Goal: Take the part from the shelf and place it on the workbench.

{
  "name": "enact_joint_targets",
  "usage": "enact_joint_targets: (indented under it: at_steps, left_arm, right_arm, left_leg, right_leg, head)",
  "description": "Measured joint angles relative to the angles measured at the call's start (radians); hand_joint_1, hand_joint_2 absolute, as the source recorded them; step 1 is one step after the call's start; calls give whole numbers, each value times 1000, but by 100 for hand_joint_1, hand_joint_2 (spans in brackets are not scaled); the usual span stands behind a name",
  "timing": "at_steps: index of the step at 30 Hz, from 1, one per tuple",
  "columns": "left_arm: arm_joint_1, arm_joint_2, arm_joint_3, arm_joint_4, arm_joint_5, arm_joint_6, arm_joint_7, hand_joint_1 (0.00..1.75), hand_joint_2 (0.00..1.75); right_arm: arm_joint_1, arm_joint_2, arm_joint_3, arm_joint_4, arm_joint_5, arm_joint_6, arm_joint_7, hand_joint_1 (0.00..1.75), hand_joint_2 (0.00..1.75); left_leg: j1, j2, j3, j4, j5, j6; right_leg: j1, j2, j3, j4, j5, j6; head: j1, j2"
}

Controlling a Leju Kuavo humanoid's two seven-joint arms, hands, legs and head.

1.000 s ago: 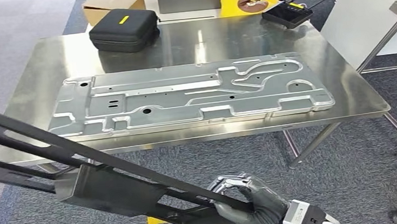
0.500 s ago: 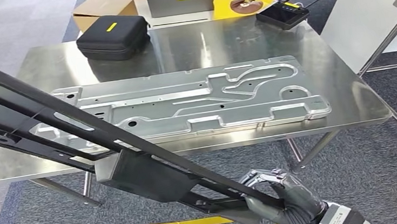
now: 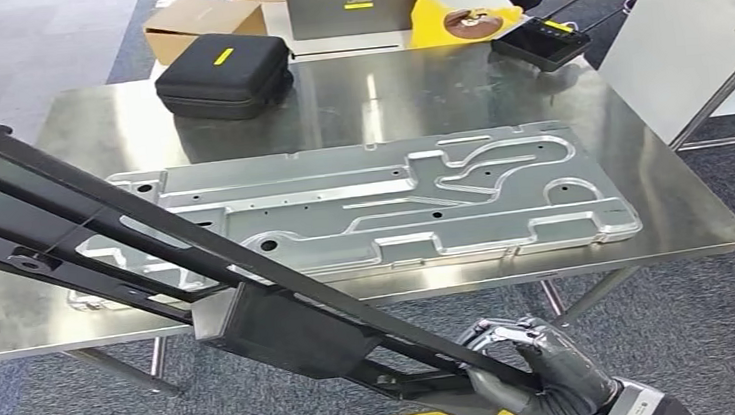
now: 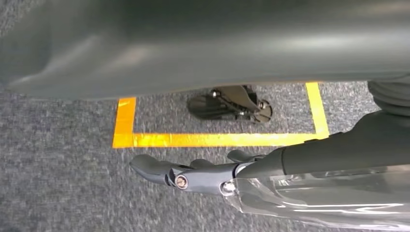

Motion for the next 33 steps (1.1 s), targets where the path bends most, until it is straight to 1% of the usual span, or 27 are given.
enact_joint_targets:
  at_steps: [1, 2, 4, 5, 6, 8, 10, 11, 12, 13, 15, 16, 17, 18, 19, 20, 21, 22, 24, 26, 27, 28, 29, 30, 31, 32, 33]
  left_arm:
    - [1, -1, 0, 0, 0, 0, 0, 0, 175]
    - [1, -1, 0, 0, 0, 0, 0, 0, 175]
    - [1, -2, 1, 0, 0, 0, 0, 0, 175]
    - [-1, -2, 1, 0, 0, 0, 0, 0, 175]
    - [-2, -2, 1, 0, 0, 0, 0, 0, 175]
    - [-3, -2, 2, 0, 0, 0, 0, 0, 175]
    - [-4, -3, 2, 0, 0, 0, 0, 0, 175]
    - [-6, -3, 2, 0, 0, 0, 0, 0, 175]
    - [-7, -3, 2, 0, 0, 0, 0, 0, 175]
    - [-8, -3, 2, 0, -1, 0, 0, 0, 175]
    - [-6, -4, 2, 0, -1, 0, 0, 0, 175]
    - [-4, -4, 2, 0, -1, 0, 0, 0, 175]
    - [-2, -4, 2, 0, -1, 0, 0, 0, 175]
    - [-1, -4, 2, 0, -1, 0, 0, 0, 175]
    - [-1, -4, 2, 0, -1, 0, 0, 0, 175]
    - [-1, -3, 2, 0, -1, 0, 0, 0, 175]
    - [-1, -2, 2, 0, -1, 0, 0, 0, 175]
    - [-2, -2, 2, 0, -1, 0, -1, 0, 175]
    - [-3, -1, 2, 0, 0, 0, -1, 0, 175]
    - [-3, -1, 2, 0, 0, 0, -3, 0, 175]
    - [-3, 0, 2, 0, 0, 0, -4, 0, 175]
    - [-4, 0, 3, 0, 0, 0, -6, 0, 175]
    - [-5, -1, 3, 0, 0, 0, -6, 0, 175]
    - [-5, -1, 3, 0, 0, 0, -6, 0, 175]
    - [-5, -1, 3, 0, 1, 0, -7, 0, 175]
    - [-4, -2, 3, 0, 1, 0, -7, 0, 175]
    - [-3, -2, 3, 0, 2, 0, -7, 0, 175]
  right_arm:
    - [3, -2, -2, 0, 1, 0, 0, 175, 175]
    - [6, -4, -4, 0, 1, 0, 0, 175, 175]
    - [8, -7, -9, 0, 1, 0, 0, 175, 175]
    - [10, -9, -11, 0, 1, 0, 0, 175, 175]
    - [11, -10, -13, -1, 1, 0, 0, 175, 175]
    - [14, -11, -14, -4, 2, 0, 0, 175, 175]
    - [17, -11, -15, -8, 2, 0, 0, 175, 175]
    - [18, -12, -15, -10, 3, 0, -1, 175, 175]
    - [18, -12, -16, -11, 3, 0, -1, 175, 175]
    - [19, -12, -16, -13, 3, 0, -1, 175, 175]
    - [21, -12, -16, -13, 3, 0, -2, 175, 175]
    - [23, -12, -16, -13, 3, 0, -2, 175, 175]
    - [24, -12, -16, -13, 3, 0, -2, 175, 175]
    - [25, -12, -16, -13, 3, 0, -2, 175, 175]
    - [25, -12, -16, -14, 3, 0, -2, 175, 175]
    - [25, -12, -16, -14, 3, 0, -1, 175, 175]
    - [24, -12, -16, -14, 3, 0, -1, 175, 175]
    - [24, -12, -16, -14, 3, 0, -1, 175, 175]
    - [23, -12, -17, -14, 5, 0, -1, 175, 175]
    - [23, -14, -22, -19, 7, 0, -1, 175, 175]
    - [21, -17, -26, -21, 8, 0, -1, 175, 175]
    - [20, -20, -31, -24, 8, 0, -1, 175, 175]
    - [19, -22, -36, -25, 8, 0, -2, 175, 175]
    - [20, -25, -41, -25, 9, 0, -2, 175, 175]
    - [22, -28, -46, -25, 11, -1, -2, 175, 175]
    - [25, -32, -51, -26, 13, -3, -2, 175, 175]
    - [28, -36, -57, -27, 15, -5, -2, 175, 175]
  left_leg:
    - [1, 0, 8, 0, -7, -1]
    - [2, -1, 19, 0, -14, -2]
    - [4, -2, 41, 0, -31, -9]
    - [4, -3, 48, 1, -38, -15]
    - [3, -3, 51, 1, -44, -20]
    - [0, -3, 53, -5, -49, -30]
    - [0, -3, 60, -8, -56, -39]
    - [0, -3, 57, 7, -66, -44]
    - [1, -2, 42, 41, -84, -49]
    - [1, -3, 13, 99, -109, -53]
    - [2, -3, -72, 241, -158, -56]
    - [1, -3, -109, 290, -163, -55]
    - [1, -3, -127, 302, -146, -53]
    - [-1, -3, -127, 273, -107, -48]
    - [-3, -3, -112, 213, -54, -41]
    - [-6, -3, -91, 150, -11, -32]
    - [-11, -3, -71, 94, 18, -24]
    - [-15, -2, -57, 57, 28, -19]
    - [-20, -3, -46, 33, 18, -15]
    - [-14, -3, -34, 15, 16, -9]
    - [-11, -3, -25, 6, 17, -5]
    - [-7, -2, -15, -2, 16, -1]
    - [-6, -2, -7, -5, 13, 1]
    - [-6, -1, -1, -6, 9, 3]
    - [-5, -1, 4, -6, 3, 4]
    - [-5, -1, 11, -6, -3, 3]
    - [-4, -1, 20, -6, -9, 2]
  right_leg:
    - [0, 0, -24, 22, 13, 3]
    - [0, 0, -27, 1, 49, 5]
    - [0, -2, 8, -117, 138, 7]
    - [2, -2, 28, -172, 164, 5]
    - [3, -2, 41, -206, 174, 0]
    - [7, -1, 46, -223, 164, -15]
    - [4, 0, 52, -227, 157, -29]
    - [2, -1, 58, -230, 154, -36]
    - [-1, -3, 65, -232, 150, -42]
    - [-2, -4, 71, -233, 145, -47]
    - [-1, -5, 82, -233, 135, -51]
    - [0, -4, 89, -233, 129, -52]
    - [1, -3, 98, -233, 123, -52]
    - [2, -2, 108, -233, 116, -52]
    - [3, -1, 121, -233, 108, -51]
    - [4, -1, 132, -234, 101, -49]
    - [4, 0, 139, -235, 94, -45]
    - [4, 1, 143, -236, 89, -41]
    - [2, 2, 144, -242, 86, -29]
    - [3, 1, 151, -245, 81, -19]
    - [4, 1, 148, -228, 70, -15]
    - [4, 0, 132, -192, 52, -11]
    - [3, 0, 102, -136, 29, -9]
    - [2, 0, 61, -69, 6, -6]
    - [2, 0, 24, -16, -4, -3]
    - [1, 0, -2, 9, 6, 0]
    - [1, 0, -9, -4, 36, 2]
  head:
    - [0, 0]
    - [0, 0]
    - [0, 0]
    - [0, 0]
    - [0, 0]
    - [0, 0]
    - [0, 0]
    - [0, 0]
    - [0, 0]
    - [0, 0]
    - [0, 0]
    - [0, 0]
    - [0, 0]
    - [0, 0]
    - [0, 0]
    - [0, 0]
    - [0, 0]
    - [0, 0]
    - [0, 0]
    - [0, 0]
    - [1, 0]
    - [1, 0]
    - [2, 0]
    - [2, 0]
    - [2, 0]
    - [2, 0]
    - [2, 0]
